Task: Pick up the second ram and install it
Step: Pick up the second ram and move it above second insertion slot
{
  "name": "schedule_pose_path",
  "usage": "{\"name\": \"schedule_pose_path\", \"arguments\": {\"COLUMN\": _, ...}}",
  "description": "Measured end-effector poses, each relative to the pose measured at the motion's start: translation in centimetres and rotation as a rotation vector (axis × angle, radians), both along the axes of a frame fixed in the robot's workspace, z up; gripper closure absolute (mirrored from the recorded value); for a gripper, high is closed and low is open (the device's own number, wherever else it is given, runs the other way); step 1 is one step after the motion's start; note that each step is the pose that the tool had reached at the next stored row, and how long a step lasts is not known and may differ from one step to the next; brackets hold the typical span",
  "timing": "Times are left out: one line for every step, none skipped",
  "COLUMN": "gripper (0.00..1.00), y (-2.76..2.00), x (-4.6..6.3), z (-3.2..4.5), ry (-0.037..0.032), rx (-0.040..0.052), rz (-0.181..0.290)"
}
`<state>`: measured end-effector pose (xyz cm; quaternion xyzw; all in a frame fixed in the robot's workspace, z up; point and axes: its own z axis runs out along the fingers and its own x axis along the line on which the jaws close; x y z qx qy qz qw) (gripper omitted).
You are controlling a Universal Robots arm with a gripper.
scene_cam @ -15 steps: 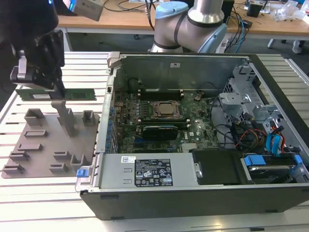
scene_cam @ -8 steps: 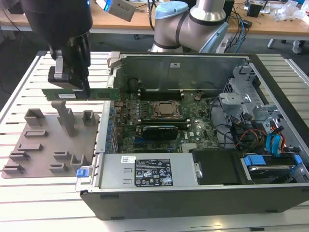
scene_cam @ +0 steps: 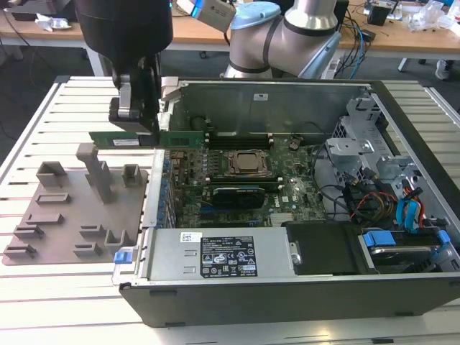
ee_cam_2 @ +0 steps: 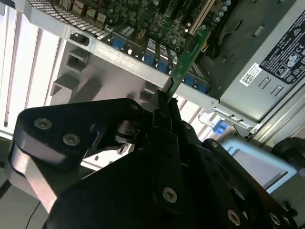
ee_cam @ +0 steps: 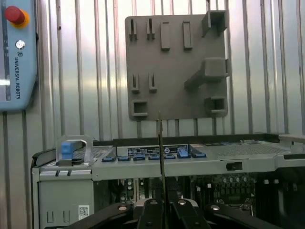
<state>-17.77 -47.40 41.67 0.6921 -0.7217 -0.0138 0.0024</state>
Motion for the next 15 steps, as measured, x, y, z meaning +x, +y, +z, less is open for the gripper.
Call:
{"name": "schedule_pose_path", "arguments": {"gripper": 0.86, "y": 0.01, "x": 0.4, "z": 0.00, "ry": 0.0002, "rx": -0.0001, "rz": 0.000}}
{"name": "schedule_pose_path", "arguments": {"gripper": 0.86, "y": 0.04, "x": 1.0, "z": 0.00, "ry": 0.0004, "rx": -0.0004, "rz": 0.000}}
{"name": "schedule_pose_path", "arguments": {"gripper": 0.86, "y": 0.05, "x": 1.6, "z": 0.00, "ry": 0.0006, "rx": -0.0006, "rz": 0.000}}
{"name": "schedule_pose_path", "arguments": {"gripper": 0.86, "y": 0.07, "x": 2.1, "z": 0.00, "ry": 0.0008, "rx": -0.0008, "rz": 0.000}}
{"name": "schedule_pose_path", "arguments": {"gripper": 0.86, "y": 0.11, "x": 2.7, "z": 0.00, "ry": 0.0013, "rx": -0.0010, "rz": 0.000}}
{"name": "schedule_pose_path", "arguments": {"gripper": 0.86, "y": 0.18, "x": 3.4, "z": -0.01, "ry": 0.0018, "rx": -0.0009, "rz": 0.000}}
{"name": "schedule_pose_path", "arguments": {"gripper": 0.86, "y": 0.30, "x": 4.5, "z": -0.02, "ry": 0.0029, "rx": -0.0010, "rz": 0.000}}
{"name": "schedule_pose_path", "arguments": {"gripper": 0.86, "y": 0.39, "x": 5.1, "z": -0.04, "ry": 0.0036, "rx": -0.0009, "rz": 0.000}}
{"name": "schedule_pose_path", "arguments": {"gripper": 0.86, "y": 0.54, "x": 5.9, "z": -0.06, "ry": 0.0048, "rx": -0.0011, "rz": 0.000}}
{"name": "schedule_pose_path", "arguments": {"gripper": 0.86, "y": 0.77, "x": 6.7, "z": -0.13, "ry": 0.0060, "rx": -0.0009, "rz": 0.000}}
{"name": "schedule_pose_path", "arguments": {"gripper": 0.86, "y": 0.92, "x": 7.1, "z": -0.18, "ry": 0.0068, "rx": -0.0008, "rz": 0.000}}
{"name": "schedule_pose_path", "arguments": {"gripper": 0.86, "y": 1.08, "x": 7.6, "z": -0.26, "ry": 0.0084, "rx": -0.0010, "rz": 0.000}}
{"name": "schedule_pose_path", "arguments": {"gripper": 0.86, "y": 1.36, "x": 8.4, "z": -0.45, "ry": 0.0117, "rx": 0.0000, "rz": 0.000}}
{"name": "schedule_pose_path", "arguments": {"gripper": 0.86, "y": 1.59, "x": 9.1, "z": -0.57, "ry": 0.0127, "rx": 0.0081, "rz": 0.000}}
{"name": "schedule_pose_path", "arguments": {"gripper": 0.86, "y": 1.76, "x": 9.6, "z": -0.66, "ry": 0.0128, "rx": 0.0196, "rz": 0.000}}
